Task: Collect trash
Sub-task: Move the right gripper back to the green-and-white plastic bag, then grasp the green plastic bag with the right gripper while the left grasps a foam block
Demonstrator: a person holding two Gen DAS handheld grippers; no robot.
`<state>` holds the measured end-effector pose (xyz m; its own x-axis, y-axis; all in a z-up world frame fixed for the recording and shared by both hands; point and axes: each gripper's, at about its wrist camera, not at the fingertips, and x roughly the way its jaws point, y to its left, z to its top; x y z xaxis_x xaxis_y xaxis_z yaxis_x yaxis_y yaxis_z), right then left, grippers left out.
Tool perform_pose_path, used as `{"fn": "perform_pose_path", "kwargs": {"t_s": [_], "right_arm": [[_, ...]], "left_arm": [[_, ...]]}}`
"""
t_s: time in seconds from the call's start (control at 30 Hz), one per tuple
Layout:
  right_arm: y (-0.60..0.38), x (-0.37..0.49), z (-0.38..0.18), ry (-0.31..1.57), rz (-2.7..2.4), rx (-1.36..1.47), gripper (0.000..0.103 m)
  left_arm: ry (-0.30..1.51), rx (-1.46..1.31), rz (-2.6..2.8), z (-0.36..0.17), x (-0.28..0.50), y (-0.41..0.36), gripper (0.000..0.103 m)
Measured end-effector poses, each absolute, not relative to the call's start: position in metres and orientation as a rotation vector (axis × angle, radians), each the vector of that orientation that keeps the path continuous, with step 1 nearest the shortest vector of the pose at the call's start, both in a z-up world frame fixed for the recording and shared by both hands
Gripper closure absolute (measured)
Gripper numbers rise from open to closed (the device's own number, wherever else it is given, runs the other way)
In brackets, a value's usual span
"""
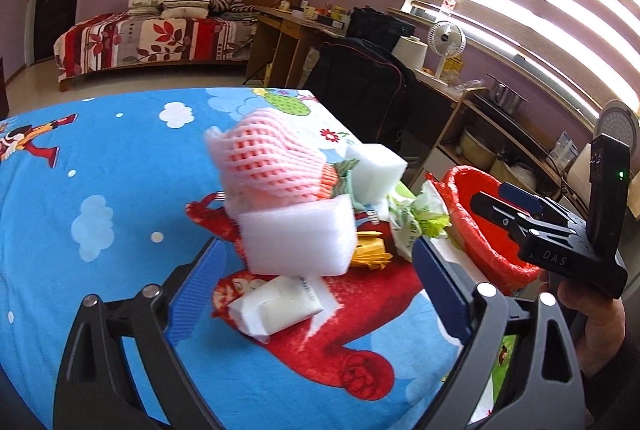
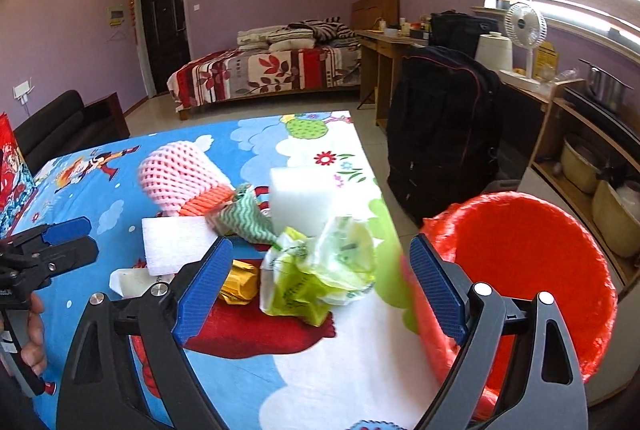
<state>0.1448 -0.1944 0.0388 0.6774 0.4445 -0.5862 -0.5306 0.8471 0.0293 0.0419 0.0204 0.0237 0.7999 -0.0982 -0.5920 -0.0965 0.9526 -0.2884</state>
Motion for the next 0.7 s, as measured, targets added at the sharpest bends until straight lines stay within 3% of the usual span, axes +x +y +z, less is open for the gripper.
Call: {"fn": "perform_pose_path", "kwargs": {"t_s": [0.7], "right_arm": [[-0.160,0.178,-0.010,0.710,0.567,-0.189,0.019]], "left_arm": [[0.720,-0.375,0.037,0.003,0.054,0.052,0.005]]}}
